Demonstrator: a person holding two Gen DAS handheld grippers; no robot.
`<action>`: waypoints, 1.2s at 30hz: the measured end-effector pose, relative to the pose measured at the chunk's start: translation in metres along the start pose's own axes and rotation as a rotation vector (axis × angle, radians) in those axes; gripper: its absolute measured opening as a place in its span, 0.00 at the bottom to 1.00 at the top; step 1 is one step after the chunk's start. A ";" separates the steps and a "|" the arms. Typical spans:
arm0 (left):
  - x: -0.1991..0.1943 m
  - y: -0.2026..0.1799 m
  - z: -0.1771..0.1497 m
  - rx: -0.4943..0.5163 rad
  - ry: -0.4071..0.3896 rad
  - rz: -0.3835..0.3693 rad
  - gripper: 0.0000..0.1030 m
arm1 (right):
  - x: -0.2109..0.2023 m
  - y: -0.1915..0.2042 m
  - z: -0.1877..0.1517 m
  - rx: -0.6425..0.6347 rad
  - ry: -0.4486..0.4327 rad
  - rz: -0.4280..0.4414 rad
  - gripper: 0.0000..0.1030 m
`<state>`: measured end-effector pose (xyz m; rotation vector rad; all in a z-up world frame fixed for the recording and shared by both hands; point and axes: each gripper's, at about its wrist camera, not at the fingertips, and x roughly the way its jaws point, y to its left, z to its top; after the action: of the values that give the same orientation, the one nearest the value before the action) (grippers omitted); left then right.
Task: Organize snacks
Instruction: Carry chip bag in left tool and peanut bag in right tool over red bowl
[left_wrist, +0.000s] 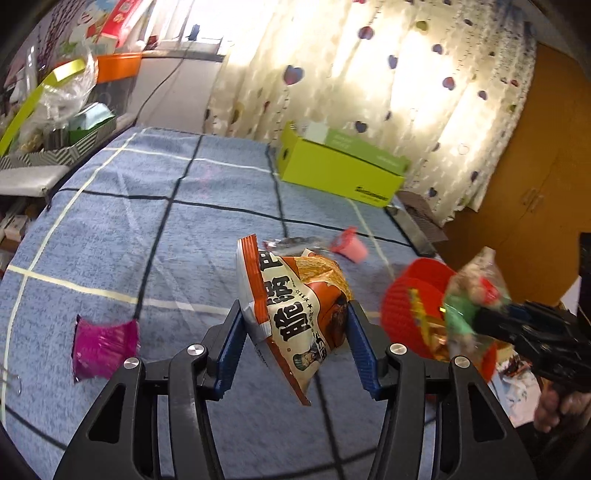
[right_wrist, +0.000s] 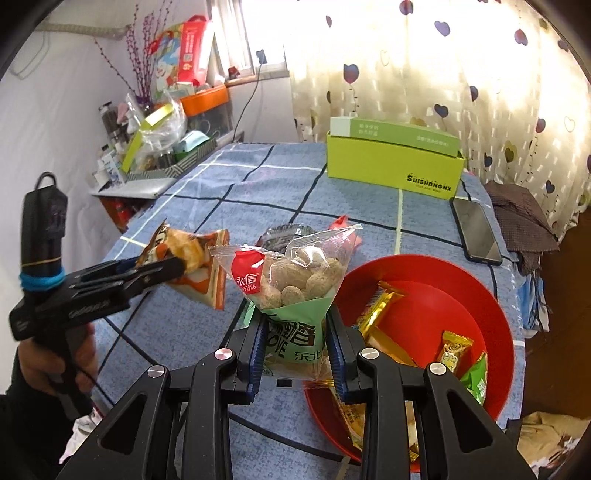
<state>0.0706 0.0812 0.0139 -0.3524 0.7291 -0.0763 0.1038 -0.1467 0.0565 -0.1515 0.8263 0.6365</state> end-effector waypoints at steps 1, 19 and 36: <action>-0.002 -0.005 -0.001 0.009 0.000 -0.005 0.52 | -0.001 -0.001 -0.001 0.003 -0.002 -0.001 0.27; -0.005 -0.069 -0.006 0.119 0.019 -0.070 0.52 | -0.015 -0.027 -0.010 0.052 -0.025 -0.035 0.27; 0.012 -0.106 -0.001 0.182 0.041 -0.126 0.53 | -0.015 -0.046 -0.013 0.089 -0.018 -0.078 0.27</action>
<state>0.0846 -0.0207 0.0421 -0.2229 0.7339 -0.2684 0.1145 -0.1957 0.0535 -0.0969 0.8257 0.5259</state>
